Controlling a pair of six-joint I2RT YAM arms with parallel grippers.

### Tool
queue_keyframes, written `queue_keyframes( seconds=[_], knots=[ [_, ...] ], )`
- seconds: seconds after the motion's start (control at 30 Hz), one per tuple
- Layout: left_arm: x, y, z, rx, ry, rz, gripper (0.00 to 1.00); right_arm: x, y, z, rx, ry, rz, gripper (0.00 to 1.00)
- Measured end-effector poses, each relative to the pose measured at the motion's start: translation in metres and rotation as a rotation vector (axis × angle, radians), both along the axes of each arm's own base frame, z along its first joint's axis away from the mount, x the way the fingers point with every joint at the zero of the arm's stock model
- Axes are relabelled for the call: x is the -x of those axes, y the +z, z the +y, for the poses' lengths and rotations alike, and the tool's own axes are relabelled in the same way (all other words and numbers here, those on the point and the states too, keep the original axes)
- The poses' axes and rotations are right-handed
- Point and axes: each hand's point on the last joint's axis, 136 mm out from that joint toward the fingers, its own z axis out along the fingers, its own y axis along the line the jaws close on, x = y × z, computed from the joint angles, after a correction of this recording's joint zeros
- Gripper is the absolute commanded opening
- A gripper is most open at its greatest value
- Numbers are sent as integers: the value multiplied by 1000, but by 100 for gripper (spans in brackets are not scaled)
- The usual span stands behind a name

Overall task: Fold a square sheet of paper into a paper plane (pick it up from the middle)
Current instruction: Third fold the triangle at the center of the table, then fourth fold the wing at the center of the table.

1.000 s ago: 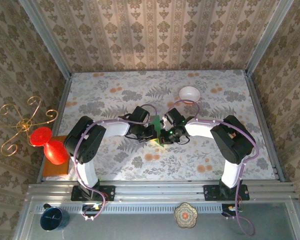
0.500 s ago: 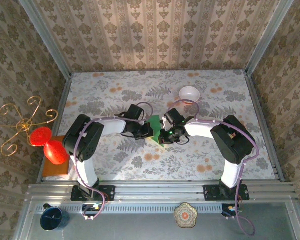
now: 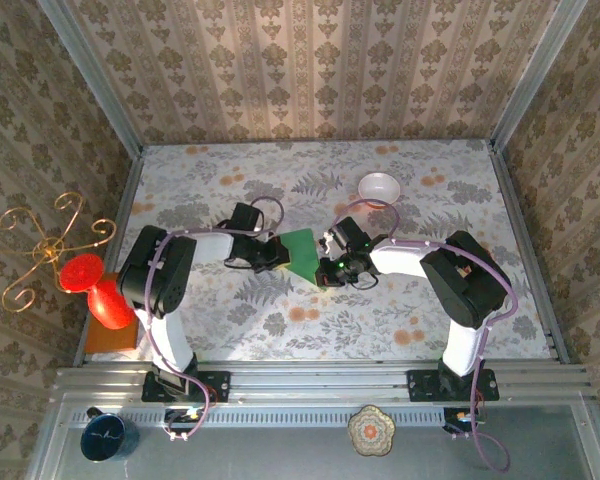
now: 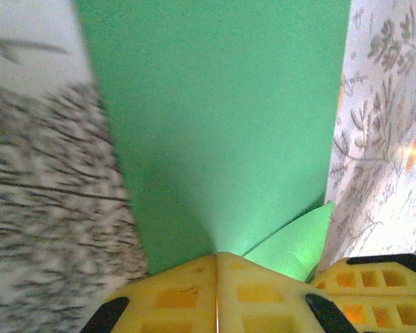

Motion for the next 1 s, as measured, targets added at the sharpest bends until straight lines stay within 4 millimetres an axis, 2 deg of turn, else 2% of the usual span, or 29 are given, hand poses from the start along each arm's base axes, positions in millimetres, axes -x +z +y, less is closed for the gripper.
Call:
queue_keyframes(
  seconds=[0.23,0.33,0.5,0.6,0.67,0.77,0.87,1.0],
  knots=[
    [-8,5,9,-71,34,-44,12,0,3,1,-43,-40,18,14],
    [-11,19,8,-120,51,-98,17,4,9,-1,-68,-74,37,23],
    [-7,59,-4,-132,76,-196,27,-9,43,7,-151,-114,-34,32],
    [-5,72,-7,-112,109,-215,31,-17,60,13,-198,-121,-83,33],
    [-2,71,-7,-103,134,-201,34,-19,61,14,-208,-127,-89,33],
    [9,57,-5,-95,169,-147,38,-21,56,15,-208,-132,-82,32],
    [23,42,-3,-94,193,-81,41,-21,43,15,-191,-137,-58,32],
    [27,38,-9,-58,221,-43,43,-23,30,15,-161,-142,-35,31]
  ],
)
